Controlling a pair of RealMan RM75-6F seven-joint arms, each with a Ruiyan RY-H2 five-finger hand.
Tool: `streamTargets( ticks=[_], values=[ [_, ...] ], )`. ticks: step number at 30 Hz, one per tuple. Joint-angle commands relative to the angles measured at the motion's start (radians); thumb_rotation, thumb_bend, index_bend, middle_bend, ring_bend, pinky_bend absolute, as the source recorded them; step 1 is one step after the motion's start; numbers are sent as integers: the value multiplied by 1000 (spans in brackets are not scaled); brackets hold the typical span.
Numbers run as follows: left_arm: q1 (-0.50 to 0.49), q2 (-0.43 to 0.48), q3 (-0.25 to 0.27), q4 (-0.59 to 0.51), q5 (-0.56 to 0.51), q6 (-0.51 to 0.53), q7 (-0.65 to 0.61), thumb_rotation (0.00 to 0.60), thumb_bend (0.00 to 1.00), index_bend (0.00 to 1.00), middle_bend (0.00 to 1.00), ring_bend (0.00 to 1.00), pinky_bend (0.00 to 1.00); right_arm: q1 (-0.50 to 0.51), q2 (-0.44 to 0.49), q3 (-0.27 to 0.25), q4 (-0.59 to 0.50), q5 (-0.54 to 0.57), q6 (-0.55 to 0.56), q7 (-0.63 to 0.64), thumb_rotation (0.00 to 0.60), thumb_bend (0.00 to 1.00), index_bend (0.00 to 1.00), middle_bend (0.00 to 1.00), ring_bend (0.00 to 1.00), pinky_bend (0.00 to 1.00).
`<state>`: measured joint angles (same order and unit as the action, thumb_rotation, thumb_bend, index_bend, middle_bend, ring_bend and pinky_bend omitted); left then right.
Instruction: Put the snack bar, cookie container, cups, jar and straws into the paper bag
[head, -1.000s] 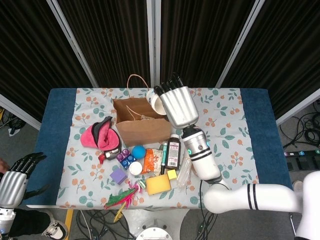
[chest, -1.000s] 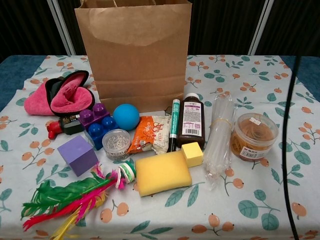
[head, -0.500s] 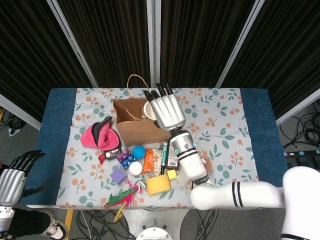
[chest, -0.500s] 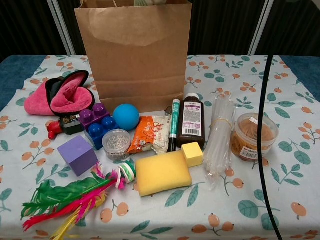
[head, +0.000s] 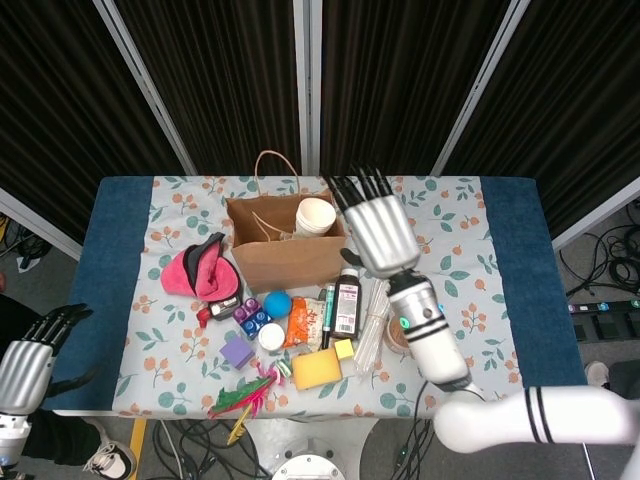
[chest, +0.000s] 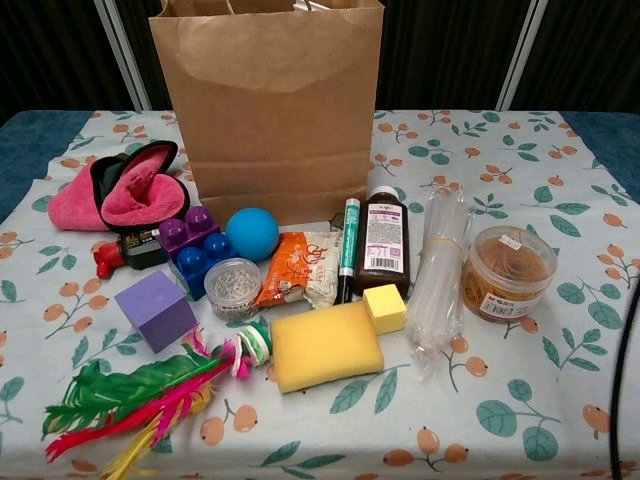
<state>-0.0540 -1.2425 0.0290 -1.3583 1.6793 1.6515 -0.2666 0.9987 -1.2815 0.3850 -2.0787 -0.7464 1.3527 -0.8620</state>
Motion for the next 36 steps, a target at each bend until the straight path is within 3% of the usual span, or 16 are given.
streamTargets(
  ticks=[1, 7, 11, 21, 36],
  values=[
    [-5, -6, -2, 0, 3, -3, 4, 600, 99, 254, 281, 195, 253, -188, 150, -204, -137, -92, 21, 82, 600, 0, 47, 201, 7, 0],
    [-8, -12, 4, -1, 9, -10, 16, 600, 99, 254, 281, 195, 253, -345, 160, -391, -78, -210, -30, 232, 600, 0, 53, 229, 33, 0],
    [-7, -16, 6, 1, 11, -9, 15, 600, 99, 254, 281, 195, 253, -405, 92, -439, 12, -249, -34, 280, 600, 0, 63, 241, 51, 0],
    [-3, -10, 12, 8, 22, 5, 9, 600, 99, 254, 281, 195, 253, -461, -26, -453, 140, -289, -73, 321, 600, 0, 66, 220, 53, 0],
    [-1, -20, 10, 27, 6, -1, -10, 600, 99, 254, 281, 195, 253, -475, -136, -402, 240, -260, -112, 279, 600, 0, 66, 216, 48, 0]
  ],
)
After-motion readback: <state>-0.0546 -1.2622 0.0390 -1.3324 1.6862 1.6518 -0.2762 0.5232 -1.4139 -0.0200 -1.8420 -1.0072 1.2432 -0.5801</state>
